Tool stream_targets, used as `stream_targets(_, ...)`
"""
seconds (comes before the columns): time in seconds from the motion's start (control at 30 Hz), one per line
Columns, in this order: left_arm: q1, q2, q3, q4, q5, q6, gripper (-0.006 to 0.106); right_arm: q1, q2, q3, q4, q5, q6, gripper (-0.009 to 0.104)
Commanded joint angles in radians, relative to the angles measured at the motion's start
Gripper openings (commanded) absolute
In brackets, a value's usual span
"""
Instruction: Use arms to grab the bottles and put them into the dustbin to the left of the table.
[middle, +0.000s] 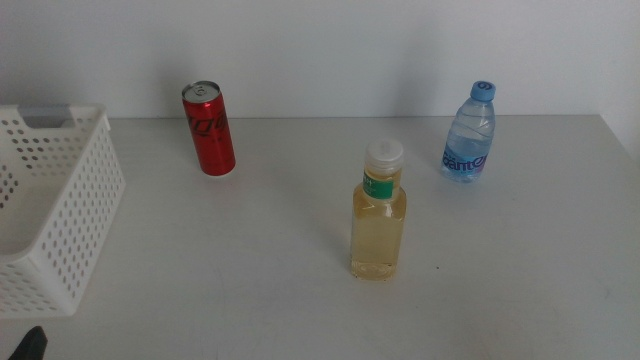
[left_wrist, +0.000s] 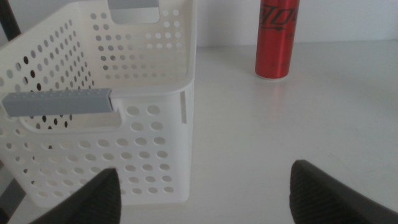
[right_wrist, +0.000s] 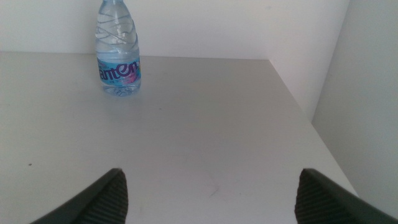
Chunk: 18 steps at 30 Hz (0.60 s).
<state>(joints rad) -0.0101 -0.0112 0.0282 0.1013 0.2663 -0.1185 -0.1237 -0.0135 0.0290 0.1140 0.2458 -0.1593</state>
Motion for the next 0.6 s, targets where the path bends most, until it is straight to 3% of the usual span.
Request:
stream_targets(0.0, 0.000, -0.026, 0.003, -0.022, -0.069, -0.017, 0.092, -0.004, -0.022, -0.010, -0.005, -0.073, -0.012, 0.070)
stream_targets(0.57, -0.001, 0.025, 0.001, -0.050, -0.150, -0.016, 0.092, -0.004, -0.022, -0.010, -0.005, -0.073, -0.012, 0.070)
